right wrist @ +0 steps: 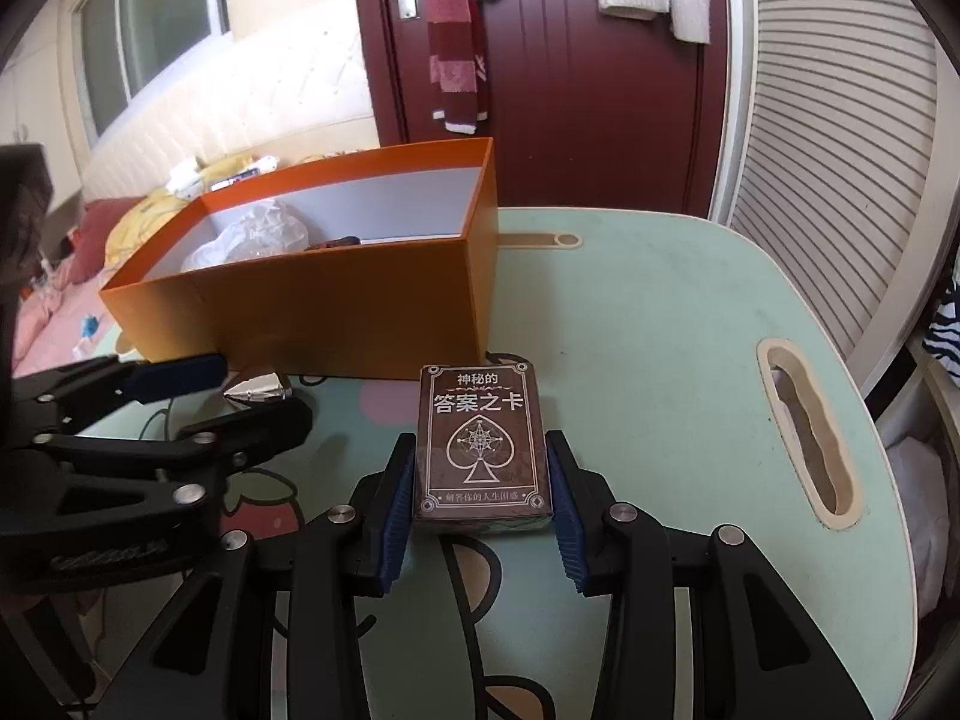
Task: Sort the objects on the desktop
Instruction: 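Grasp the silver metal cone with the left tool while the right tool holds the card box, then carry the metal cone over the orange box with the left tool while the right tool carries the card box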
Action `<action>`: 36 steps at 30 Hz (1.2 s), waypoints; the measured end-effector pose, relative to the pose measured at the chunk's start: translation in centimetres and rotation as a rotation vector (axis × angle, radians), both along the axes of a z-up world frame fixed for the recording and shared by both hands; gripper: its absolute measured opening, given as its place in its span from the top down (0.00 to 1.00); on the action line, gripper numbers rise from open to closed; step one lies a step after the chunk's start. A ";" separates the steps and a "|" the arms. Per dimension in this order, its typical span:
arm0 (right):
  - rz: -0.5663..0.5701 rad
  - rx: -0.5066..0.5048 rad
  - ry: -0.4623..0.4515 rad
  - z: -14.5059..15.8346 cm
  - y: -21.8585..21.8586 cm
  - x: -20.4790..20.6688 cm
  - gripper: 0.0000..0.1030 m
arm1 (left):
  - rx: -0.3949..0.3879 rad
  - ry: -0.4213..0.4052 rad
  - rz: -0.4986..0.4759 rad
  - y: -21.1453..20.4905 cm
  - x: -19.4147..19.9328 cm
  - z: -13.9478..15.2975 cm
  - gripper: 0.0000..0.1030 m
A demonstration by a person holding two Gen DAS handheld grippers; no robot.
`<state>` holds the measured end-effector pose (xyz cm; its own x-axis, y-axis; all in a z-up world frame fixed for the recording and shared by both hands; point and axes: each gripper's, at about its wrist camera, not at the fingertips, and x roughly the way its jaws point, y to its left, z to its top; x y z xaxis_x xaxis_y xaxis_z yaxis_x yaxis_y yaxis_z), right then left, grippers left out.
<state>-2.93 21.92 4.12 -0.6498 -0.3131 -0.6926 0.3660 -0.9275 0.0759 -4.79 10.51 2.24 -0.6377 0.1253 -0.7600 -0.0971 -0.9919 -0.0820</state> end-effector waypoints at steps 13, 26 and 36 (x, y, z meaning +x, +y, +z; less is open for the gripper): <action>-0.001 -0.006 0.001 0.2 0.6 -0.2 0.61 | -0.019 0.021 0.015 -0.5 0.7 0.3 0.63; 0.019 -0.034 0.036 1.6 -0.3 0.8 0.61 | 0.088 0.140 0.045 -5.3 4.6 5.8 0.63; 0.094 -0.048 0.164 5.7 -3.0 1.7 0.61 | 0.119 0.226 0.060 -7.1 3.3 8.6 0.63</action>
<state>-1.22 18.95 9.83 -0.7191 -0.4080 -0.5625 0.4622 -0.8853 0.0511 -1.46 3.42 10.86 -0.7984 0.1621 -0.5799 -0.0677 -0.9811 -0.1812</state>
